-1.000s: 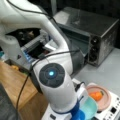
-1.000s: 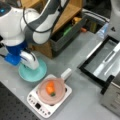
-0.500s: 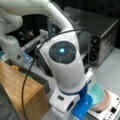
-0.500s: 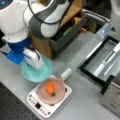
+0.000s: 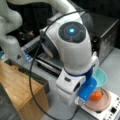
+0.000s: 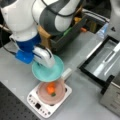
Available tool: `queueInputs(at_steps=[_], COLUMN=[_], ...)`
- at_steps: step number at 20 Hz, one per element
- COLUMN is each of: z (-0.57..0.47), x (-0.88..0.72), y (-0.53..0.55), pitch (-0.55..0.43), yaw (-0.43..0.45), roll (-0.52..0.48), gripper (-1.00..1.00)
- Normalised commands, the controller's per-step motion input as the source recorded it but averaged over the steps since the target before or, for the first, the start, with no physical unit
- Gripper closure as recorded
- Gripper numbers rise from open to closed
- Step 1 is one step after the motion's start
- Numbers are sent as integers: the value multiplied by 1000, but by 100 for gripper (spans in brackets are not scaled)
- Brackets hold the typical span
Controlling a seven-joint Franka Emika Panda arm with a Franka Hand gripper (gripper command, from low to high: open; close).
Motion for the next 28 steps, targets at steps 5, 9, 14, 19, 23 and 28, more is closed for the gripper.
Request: queueInputs(at_steps=[5, 9, 14, 19, 23, 28], z=[-83, -72, -42, -110, -144, -140], x=[-593, -657, -780, -717, -874, -982], y=[317, 342, 310, 291, 218, 108], pitch=[-68, -68, -37, -101, -146, -202], yaw=[-89, -50, -46, -46, 93, 124], roll=[-308, -395, -398, -254, -91, 52], gripper=[100, 100, 100, 100, 100, 100])
